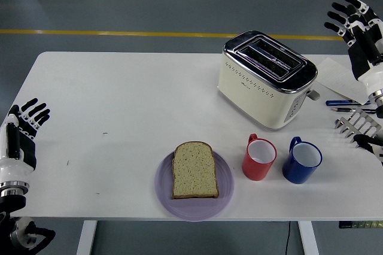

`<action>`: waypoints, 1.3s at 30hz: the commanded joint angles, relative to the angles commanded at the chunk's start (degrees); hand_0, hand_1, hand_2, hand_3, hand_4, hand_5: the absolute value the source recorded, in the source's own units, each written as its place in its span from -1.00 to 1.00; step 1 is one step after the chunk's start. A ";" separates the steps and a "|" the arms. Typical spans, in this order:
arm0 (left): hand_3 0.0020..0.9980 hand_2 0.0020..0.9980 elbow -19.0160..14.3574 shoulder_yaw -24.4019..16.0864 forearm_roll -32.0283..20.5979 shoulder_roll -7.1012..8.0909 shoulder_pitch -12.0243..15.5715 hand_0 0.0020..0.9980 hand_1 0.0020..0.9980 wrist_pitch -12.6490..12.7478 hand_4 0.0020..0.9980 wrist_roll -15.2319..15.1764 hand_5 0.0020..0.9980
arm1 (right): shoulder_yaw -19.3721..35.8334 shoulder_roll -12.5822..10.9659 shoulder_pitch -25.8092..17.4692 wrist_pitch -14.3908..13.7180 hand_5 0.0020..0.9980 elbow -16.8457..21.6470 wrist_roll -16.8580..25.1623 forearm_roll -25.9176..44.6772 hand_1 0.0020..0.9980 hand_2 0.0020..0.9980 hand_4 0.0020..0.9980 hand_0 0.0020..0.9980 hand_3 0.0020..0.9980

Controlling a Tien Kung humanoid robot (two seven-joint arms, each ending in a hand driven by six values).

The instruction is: Push plate across desktop,pick up the break from the machine,place the break in the plate

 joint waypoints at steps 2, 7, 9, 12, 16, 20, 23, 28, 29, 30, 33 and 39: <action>0.35 0.46 -0.24 0.03 -0.24 -0.08 -0.20 0.60 0.48 1.01 -0.11 -0.63 1.00 | 2.87 -0.29 -2.97 1.95 0.06 0.01 -0.51 1.18 0.45 0.48 0.11 0.49 0.53; 0.37 0.50 -0.86 -0.02 -0.56 0.00 -0.34 0.60 0.51 1.65 -0.11 -1.11 1.00 | 5.62 -0.51 -8.38 4.52 0.10 0.62 -1.08 2.65 0.48 0.50 0.11 0.52 0.54; 0.37 0.50 -1.23 0.10 -0.26 0.14 -0.52 0.60 0.51 1.17 -0.11 -0.55 1.00 | 6.22 -0.13 -11.09 5.55 0.10 0.87 -1.38 2.91 0.48 0.50 0.11 0.52 0.54; 0.37 0.50 -1.56 0.10 0.18 0.18 -1.07 0.60 0.51 0.28 -0.11 0.51 1.00 | 6.63 0.69 -14.40 7.16 0.10 0.70 -2.12 2.64 0.48 0.50 0.11 0.52 0.54; 0.38 0.50 -1.82 0.12 0.50 0.25 -1.46 0.58 0.50 -0.43 -0.10 1.57 1.00 | 7.38 1.63 -16.20 8.66 0.13 0.29 -2.70 2.12 0.48 0.51 0.12 0.53 0.54; 0.46 0.55 -2.04 0.61 -0.50 0.65 -2.13 0.60 0.55 -1.74 -0.07 3.26 1.00 | 9.99 3.22 -17.30 9.36 0.17 -2.19 -2.83 -3.22 0.50 0.52 0.12 0.53 0.55; 0.46 0.55 -2.67 0.42 -0.74 0.87 -2.32 0.60 0.55 -1.76 -0.07 4.17 1.00 | 10.60 3.24 -17.31 9.47 0.17 -3.11 -2.70 -3.31 0.50 0.52 0.12 0.53 0.55; 0.48 0.57 -3.34 0.31 -0.69 0.86 -2.19 0.60 0.57 -1.88 -0.06 4.55 1.00 | 11.58 3.38 -17.60 8.84 0.18 -3.98 -2.37 -2.45 0.49 0.52 0.12 0.53 0.55; 0.48 0.57 -3.37 0.36 -0.68 0.84 -2.10 0.60 0.57 -1.91 -0.06 4.59 1.00 | 11.71 3.43 -17.65 8.73 0.18 -4.08 -2.35 -2.27 0.49 0.52 0.12 0.53 0.55; 0.48 0.57 -3.36 0.39 -0.68 0.81 -2.01 0.60 0.57 -1.96 -0.06 4.62 1.00 | 11.82 3.49 -17.68 8.67 0.18 -4.17 -2.34 -2.19 0.49 0.52 0.12 0.53 0.55; 0.48 0.57 -3.30 0.46 -0.85 0.64 -1.74 0.61 0.56 -2.49 -0.05 4.45 1.00 | 12.10 3.68 -17.70 8.53 0.20 -4.45 -2.31 -2.10 0.50 0.53 0.12 0.53 0.55; 0.48 0.58 -3.22 0.45 -0.75 0.33 -2.27 0.60 0.57 -3.09 -0.03 4.78 1.00 | 12.40 3.82 -17.43 8.50 0.19 -4.75 -2.33 -1.95 0.50 0.53 0.12 0.53 0.55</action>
